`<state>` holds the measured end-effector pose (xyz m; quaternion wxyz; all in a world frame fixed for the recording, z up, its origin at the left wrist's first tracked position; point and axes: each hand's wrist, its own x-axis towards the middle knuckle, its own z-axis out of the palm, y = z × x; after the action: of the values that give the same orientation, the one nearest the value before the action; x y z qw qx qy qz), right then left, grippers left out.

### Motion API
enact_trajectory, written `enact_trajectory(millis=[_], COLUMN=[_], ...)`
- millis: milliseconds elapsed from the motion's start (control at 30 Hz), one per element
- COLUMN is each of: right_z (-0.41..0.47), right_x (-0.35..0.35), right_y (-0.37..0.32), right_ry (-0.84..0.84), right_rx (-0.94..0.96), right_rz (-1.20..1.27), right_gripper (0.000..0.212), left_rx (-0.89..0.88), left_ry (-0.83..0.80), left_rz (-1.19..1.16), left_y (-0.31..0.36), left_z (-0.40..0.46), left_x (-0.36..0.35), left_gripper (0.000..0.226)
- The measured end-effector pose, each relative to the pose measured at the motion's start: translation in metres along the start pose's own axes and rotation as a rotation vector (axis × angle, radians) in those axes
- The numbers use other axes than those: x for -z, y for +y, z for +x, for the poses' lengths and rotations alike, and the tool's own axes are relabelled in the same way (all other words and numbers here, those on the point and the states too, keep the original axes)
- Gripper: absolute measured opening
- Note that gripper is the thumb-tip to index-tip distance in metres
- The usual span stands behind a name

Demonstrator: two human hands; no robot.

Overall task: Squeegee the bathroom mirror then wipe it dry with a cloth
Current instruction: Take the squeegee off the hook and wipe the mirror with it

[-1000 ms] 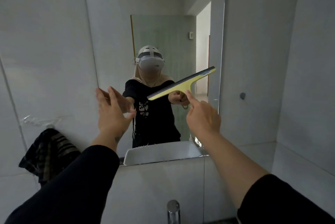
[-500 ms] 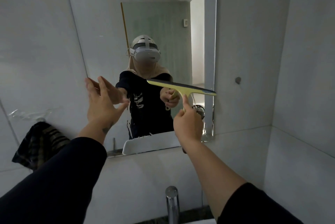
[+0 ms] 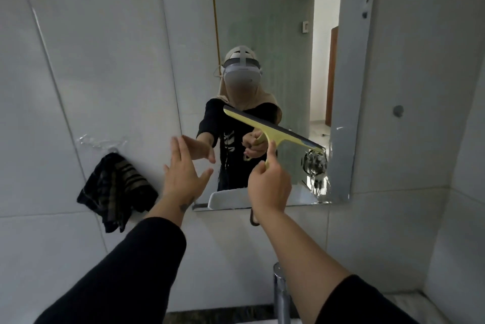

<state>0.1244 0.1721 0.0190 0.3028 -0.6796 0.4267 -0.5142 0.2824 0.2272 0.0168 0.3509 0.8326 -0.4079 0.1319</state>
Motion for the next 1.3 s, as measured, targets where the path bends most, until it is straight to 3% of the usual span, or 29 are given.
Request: enact_trajectory(millis=[267, 433, 667, 833, 1100, 1300], right_z=[-0.021, -0.021, -0.006, 0.002, 0.007, 0.012], right_x=[-0.033, -0.022, -0.003, 0.020, 0.025, 0.046], right_y=[-0.016, -0.004, 0.010, 0.027, 0.033, 0.056], right_ry=[-0.068, -0.167, -0.241, -0.224, -0.207, -0.191], right_rx=[0.173, 0.368, 0.494, 0.534, 0.525, 0.523], right_rz=[-0.068, -0.332, -0.603, -0.795, -0.803, -0.815], right_gripper=[0.054, 0.058, 0.067, 0.073, 0.071, 0.071], left_rx=[0.047, 0.057, 0.089, 0.113, 0.055, -0.031], left_ry=[-0.031, -0.082, -0.142, -0.148, -0.003, -0.080], left_rz=[0.041, 0.060, 0.047, 0.070, 0.167, 0.233], left_y=[-0.017, -0.029, -0.031, -0.027, -0.002, 0.007], left_z=[-0.025, -0.038, -0.045, -0.045, -0.060, -0.073], left_x=[-0.028, -0.040, -0.047, -0.050, -0.067, -0.082], left_gripper=[0.108, 0.104, 0.105, 0.109, 0.099, 0.093])
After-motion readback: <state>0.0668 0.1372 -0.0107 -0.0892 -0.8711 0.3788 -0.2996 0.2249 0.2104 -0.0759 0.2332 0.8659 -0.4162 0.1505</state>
